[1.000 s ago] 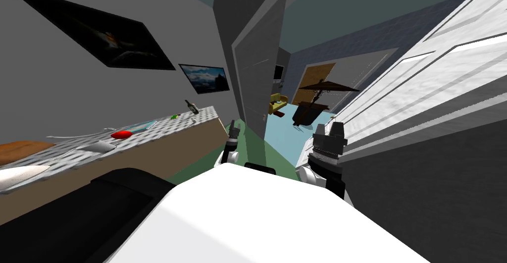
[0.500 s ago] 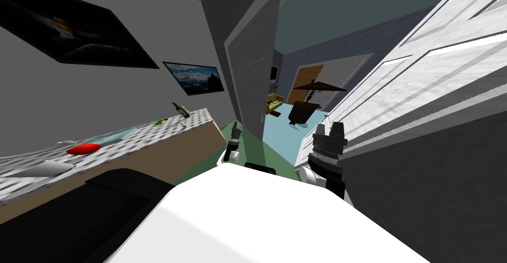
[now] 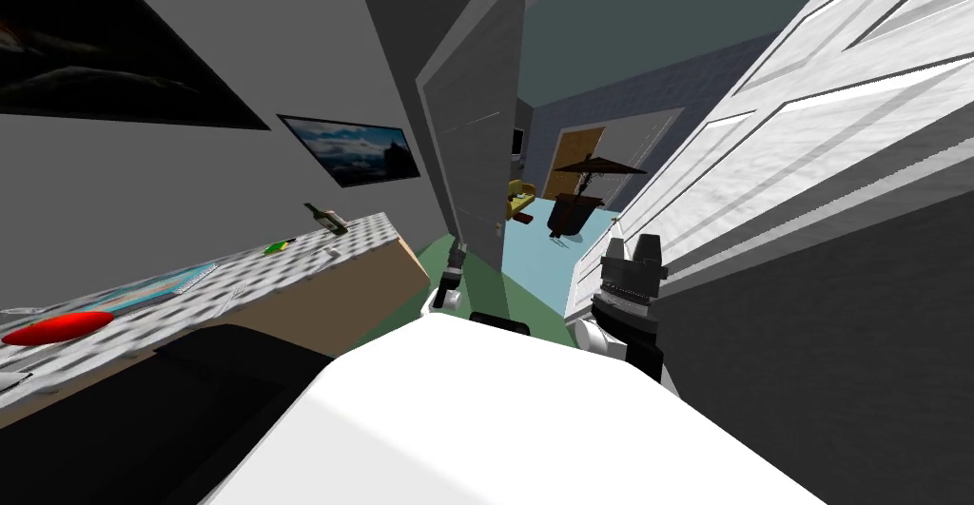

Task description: Push the door open

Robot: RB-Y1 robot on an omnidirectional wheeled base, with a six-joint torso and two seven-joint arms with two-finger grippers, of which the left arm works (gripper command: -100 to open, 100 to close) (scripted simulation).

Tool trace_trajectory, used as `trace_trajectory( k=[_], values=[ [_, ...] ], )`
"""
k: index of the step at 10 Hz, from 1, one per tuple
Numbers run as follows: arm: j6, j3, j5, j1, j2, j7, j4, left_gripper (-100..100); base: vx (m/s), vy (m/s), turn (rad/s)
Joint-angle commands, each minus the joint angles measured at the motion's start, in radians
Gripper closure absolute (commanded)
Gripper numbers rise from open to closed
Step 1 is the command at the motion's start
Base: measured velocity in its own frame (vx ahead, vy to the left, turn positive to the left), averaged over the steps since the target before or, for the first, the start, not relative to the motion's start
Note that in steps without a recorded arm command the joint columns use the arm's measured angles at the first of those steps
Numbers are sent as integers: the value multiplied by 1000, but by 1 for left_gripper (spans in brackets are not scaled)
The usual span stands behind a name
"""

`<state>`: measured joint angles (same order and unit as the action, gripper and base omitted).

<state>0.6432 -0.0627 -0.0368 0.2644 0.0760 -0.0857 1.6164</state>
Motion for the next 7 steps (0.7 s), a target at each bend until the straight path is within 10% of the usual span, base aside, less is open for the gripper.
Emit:
trace_trajectory(
  k=[1, 7],
  values=[
    [5, -1, 0, -19, 2, 4, -48, -100, 88, 79, -168],
    [33, 0, -5, -97, 12, 14, -241, -100, 78, 68, -167]
  ],
)
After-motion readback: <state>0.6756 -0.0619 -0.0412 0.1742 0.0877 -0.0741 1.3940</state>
